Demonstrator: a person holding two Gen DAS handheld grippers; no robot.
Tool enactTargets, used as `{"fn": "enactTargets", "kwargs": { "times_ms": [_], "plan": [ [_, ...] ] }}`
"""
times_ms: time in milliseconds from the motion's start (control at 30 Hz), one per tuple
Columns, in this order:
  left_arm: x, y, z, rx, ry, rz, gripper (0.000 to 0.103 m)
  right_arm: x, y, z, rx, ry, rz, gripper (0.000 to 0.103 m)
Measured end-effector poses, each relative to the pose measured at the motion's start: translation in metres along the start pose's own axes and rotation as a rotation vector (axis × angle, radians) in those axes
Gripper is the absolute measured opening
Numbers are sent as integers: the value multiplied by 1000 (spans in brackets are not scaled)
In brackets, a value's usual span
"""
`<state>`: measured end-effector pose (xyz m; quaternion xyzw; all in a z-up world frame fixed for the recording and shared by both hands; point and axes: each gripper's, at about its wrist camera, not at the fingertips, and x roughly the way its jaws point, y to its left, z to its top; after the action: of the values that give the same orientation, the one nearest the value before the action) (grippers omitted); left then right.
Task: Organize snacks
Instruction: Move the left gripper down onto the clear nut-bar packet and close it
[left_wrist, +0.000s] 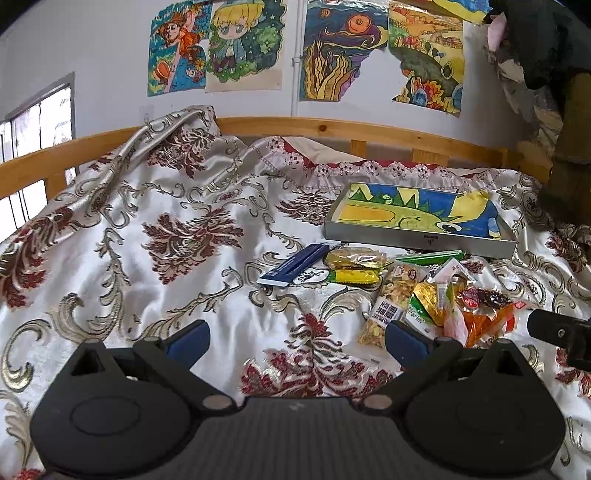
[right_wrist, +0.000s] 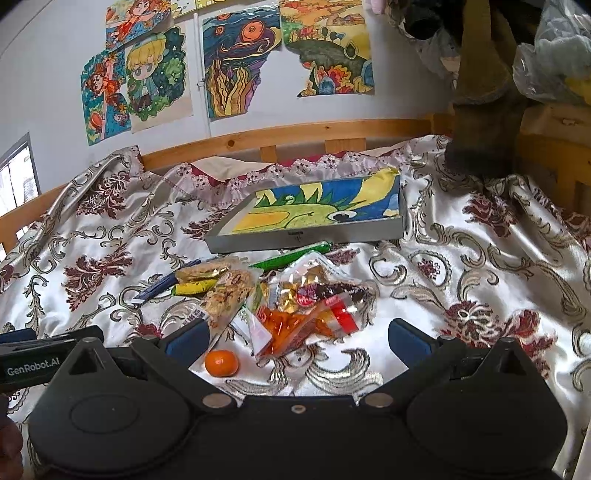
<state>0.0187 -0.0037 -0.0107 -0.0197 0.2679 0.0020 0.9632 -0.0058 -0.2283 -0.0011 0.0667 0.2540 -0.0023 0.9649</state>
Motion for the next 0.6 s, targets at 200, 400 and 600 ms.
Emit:
{"fn": "enactTargets", "kwargs": {
  "times_ms": [200, 400, 600],
  "plan": [
    [28, 2, 19, 28, 46, -87, 103, 18, -6, 11, -20, 38, 26, 102],
    [63, -4, 35, 84, 100, -183, 103, 39, -6, 10, -29, 121, 90, 102],
    [96, -11, 44, 118, 156, -287, 103, 55, 5, 1, -3, 183, 187, 96]
  ]
}}
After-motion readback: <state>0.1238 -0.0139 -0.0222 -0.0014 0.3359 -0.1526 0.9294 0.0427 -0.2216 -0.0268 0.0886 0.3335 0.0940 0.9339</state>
